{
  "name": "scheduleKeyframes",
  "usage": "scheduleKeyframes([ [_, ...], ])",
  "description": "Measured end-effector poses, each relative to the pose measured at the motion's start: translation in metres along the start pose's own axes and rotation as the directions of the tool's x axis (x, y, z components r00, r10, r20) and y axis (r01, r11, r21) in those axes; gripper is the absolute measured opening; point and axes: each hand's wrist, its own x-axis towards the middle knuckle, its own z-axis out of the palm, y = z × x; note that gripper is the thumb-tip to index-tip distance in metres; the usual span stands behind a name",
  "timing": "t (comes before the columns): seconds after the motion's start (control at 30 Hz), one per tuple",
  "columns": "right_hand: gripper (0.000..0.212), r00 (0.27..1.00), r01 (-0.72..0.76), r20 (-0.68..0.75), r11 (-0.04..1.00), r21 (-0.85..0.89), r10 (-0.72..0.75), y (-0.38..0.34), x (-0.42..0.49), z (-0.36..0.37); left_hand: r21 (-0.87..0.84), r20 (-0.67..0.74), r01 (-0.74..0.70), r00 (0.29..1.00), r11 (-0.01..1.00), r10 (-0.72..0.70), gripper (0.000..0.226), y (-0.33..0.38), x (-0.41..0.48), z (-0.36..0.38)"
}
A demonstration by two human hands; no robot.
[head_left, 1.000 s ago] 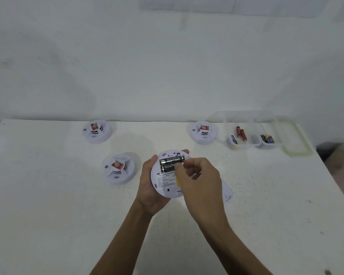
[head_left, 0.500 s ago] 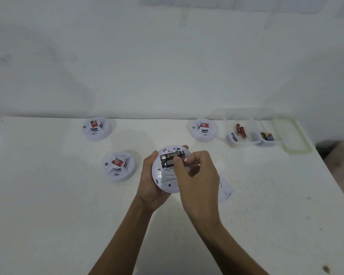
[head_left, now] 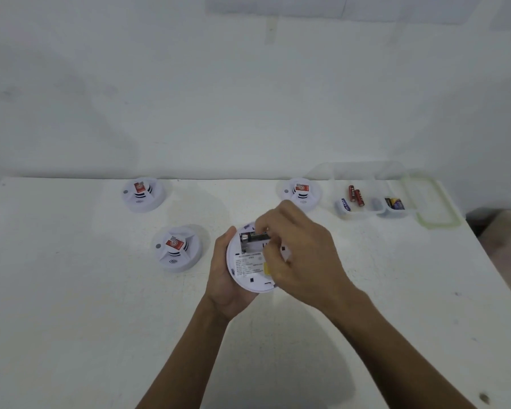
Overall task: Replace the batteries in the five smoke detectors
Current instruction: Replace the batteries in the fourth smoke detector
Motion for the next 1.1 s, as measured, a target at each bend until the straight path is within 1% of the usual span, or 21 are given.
scheduleKeyframes([
  [0.03, 0.020, 0.995, 0.075, 0.075, 0.991, -0.114, -0.067, 0.003, 0.002, -0.001, 0.006, -0.029, -0.009, 1.000, 1.000, 0.009, 0.042, -0.001, 0.000, -0.001],
  [0.07, 0.022, 0.984, 0.135, 0.143, 0.974, -0.179, -0.110, 0.007, 0.004, -0.003, 0.013, -0.038, -0.019, 0.999, 1.000, 0.020, 0.044, -0.001, 0.001, -0.002],
  [0.17, 0.022, 0.945, 0.241, 0.276, 0.942, -0.231, -0.174, 0.013, 0.007, -0.007, 0.041, -0.032, -0.024, 0.999, 0.999, 0.025, 0.052, -0.002, 0.001, -0.003],
  [0.27, 0.022, 0.919, 0.304, 0.328, 0.923, -0.237, -0.219, 0.015, 0.011, -0.010, 0.037, -0.024, -0.034, 0.999, 0.999, 0.035, 0.052, -0.002, 0.000, -0.002],
  [0.37, 0.023, 0.893, 0.360, 0.368, 0.902, -0.240, -0.258, 0.017, 0.015, -0.012, 0.070, -0.023, -0.041, 0.999, 0.997, 0.043, 0.052, -0.003, -0.001, -0.002],
  [0.5, 0.020, 0.859, 0.416, 0.426, 0.872, -0.257, -0.284, 0.018, 0.016, -0.013, 0.130, -0.033, -0.036, 0.999, 0.991, 0.041, 0.052, -0.008, -0.005, -0.005],
  [0.6, 0.029, 0.822, 0.456, 0.486, 0.855, -0.248, -0.297, 0.021, 0.018, -0.016, 0.200, -0.078, -0.076, 0.993, 0.977, 0.093, 0.052, -0.014, -0.005, -0.007],
  [0.67, 0.032, 0.806, 0.463, 0.506, 0.860, -0.216, -0.307, 0.023, 0.019, -0.018, 0.239, -0.094, -0.092, 0.989, 0.966, 0.118, 0.044, -0.017, -0.005, -0.005],
  [0.73, 0.031, 0.799, 0.458, 0.517, 0.869, -0.189, -0.309, 0.026, 0.018, -0.019, 0.279, -0.080, -0.103, 0.988, 0.955, 0.129, 0.038, -0.018, -0.004, -0.005],
  [0.8, 0.030, 0.793, 0.450, 0.530, 0.874, -0.182, -0.299, 0.029, 0.017, -0.021, 0.313, -0.065, -0.106, 0.989, 0.944, 0.133, 0.045, -0.022, -0.002, -0.005],
  [0.87, 0.028, 0.797, 0.433, 0.535, 0.883, -0.182, -0.280, 0.032, 0.013, -0.023, 0.270, -0.053, -0.071, 0.995, 0.960, 0.089, 0.055, -0.029, 0.001, -0.004],
  [0.93, 0.030, 0.802, 0.418, 0.535, 0.890, -0.184, -0.266, 0.036, 0.010, -0.025, 0.289, -0.038, -0.048, 0.997, 0.956, 0.061, 0.055, -0.036, 0.002, -0.004],
  [0.97, 0.030, 0.804, 0.414, 0.533, 0.892, -0.184, -0.264, 0.038, 0.008, -0.027, 0.304, -0.047, -0.052, 0.996, 0.951, 0.069, 0.052, -0.037, 0.001, -0.001],
  [1.03, 0.026, 0.818, 0.399, 0.512, 0.899, -0.179, -0.261, 0.042, 0.004, -0.031, 0.250, -0.063, -0.007, 0.998, 0.968, 0.024, 0.045, -0.039, 0.001, 0.004],
  [1.07, 0.023, 0.831, 0.385, 0.495, 0.905, -0.180, -0.255, 0.044, 0.002, -0.033, 0.221, -0.082, 0.025, 0.997, 0.975, -0.007, 0.038, -0.040, 0.005, 0.009],
  [1.1, 0.019, 0.845, 0.368, 0.474, 0.913, -0.177, -0.249, 0.045, 0.001, -0.035, 0.190, -0.105, 0.055, 0.994, 0.980, -0.036, 0.025, -0.039, 0.007, 0.015],
])
